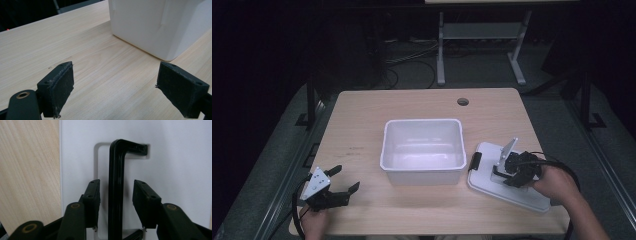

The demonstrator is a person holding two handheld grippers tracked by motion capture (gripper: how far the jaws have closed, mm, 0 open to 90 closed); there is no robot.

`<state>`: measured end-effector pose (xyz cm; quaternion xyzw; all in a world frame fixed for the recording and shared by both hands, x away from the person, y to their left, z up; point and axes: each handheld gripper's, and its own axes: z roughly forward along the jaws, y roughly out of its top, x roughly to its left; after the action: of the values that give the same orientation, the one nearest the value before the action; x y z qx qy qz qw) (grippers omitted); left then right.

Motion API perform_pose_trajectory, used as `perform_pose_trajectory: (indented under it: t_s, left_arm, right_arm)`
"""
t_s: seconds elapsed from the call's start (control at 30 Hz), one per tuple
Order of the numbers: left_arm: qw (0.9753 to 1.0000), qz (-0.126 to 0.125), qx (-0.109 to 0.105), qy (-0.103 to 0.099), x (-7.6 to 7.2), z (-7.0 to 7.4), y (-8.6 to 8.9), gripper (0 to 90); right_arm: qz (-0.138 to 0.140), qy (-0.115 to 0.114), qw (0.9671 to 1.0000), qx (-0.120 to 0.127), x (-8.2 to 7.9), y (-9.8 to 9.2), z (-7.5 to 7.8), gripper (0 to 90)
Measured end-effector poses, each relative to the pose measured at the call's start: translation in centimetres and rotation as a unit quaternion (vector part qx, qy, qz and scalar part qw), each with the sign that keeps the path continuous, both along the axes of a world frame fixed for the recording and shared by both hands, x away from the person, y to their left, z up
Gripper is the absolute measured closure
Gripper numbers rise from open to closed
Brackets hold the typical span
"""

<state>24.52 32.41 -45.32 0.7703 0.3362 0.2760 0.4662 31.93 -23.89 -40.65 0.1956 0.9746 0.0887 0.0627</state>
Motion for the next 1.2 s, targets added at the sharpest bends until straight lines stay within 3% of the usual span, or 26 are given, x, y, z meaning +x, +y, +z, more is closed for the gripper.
perform_pose_trajectory:
  t_s: [0.23,0.97,1.2]
  left_arm:
    - [1.0000,0.000,0.001,0.000,0.0,0.0,0.0,13.5]
    - [1.0000,0.002,-0.002,0.000,0.0,0.0,0.1,13.5]
    - [1.0000,0.001,0.000,0.000,0.0,0.0,0.1,13.5]
  right_arm:
    - [0.008,-0.005,0.9999,-0.009,-0.1,0.0,-0.2,68.0]
    - [0.009,-0.011,0.9998,-0.015,0.4,-0.4,1.3,78.7]
    - [0.009,-0.017,0.9994,-0.028,1.0,-0.7,1.7,81.1]
